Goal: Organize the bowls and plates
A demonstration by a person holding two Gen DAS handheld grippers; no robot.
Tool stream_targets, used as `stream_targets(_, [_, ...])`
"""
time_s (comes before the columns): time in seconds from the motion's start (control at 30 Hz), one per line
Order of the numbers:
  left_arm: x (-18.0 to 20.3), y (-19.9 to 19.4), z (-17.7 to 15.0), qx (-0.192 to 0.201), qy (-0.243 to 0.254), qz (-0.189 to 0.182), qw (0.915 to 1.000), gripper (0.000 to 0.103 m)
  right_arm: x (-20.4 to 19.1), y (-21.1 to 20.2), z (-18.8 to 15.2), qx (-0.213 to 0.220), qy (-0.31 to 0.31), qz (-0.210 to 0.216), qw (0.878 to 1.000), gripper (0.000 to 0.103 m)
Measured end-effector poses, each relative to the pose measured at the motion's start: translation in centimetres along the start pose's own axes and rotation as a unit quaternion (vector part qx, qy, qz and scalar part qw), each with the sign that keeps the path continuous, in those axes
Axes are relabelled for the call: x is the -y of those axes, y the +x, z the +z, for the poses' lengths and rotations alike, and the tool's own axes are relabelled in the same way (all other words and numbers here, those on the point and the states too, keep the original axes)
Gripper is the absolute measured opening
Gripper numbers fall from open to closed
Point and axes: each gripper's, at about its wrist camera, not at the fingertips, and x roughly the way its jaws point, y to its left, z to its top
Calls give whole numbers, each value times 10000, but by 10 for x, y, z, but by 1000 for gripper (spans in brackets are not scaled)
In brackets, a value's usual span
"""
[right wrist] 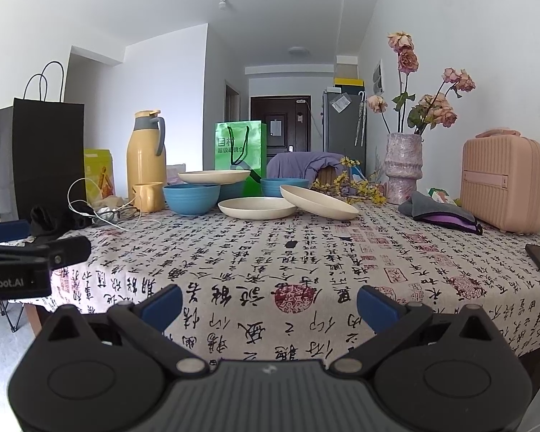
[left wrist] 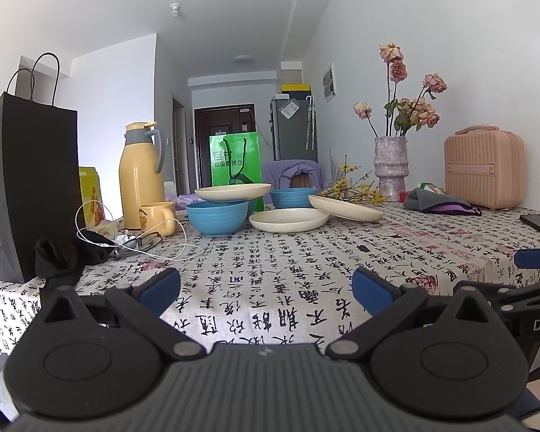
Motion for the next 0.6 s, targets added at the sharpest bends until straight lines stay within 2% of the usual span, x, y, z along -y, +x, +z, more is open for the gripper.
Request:
stream_targets(0.4, [2,1,0,-7,53,-11,10000,103,1,1,1,27,30,25,10000,103])
stream_targets(0.6, [6,11,1,-169,132,-130,9997,103,5,3,4,65,130,69,9999,103])
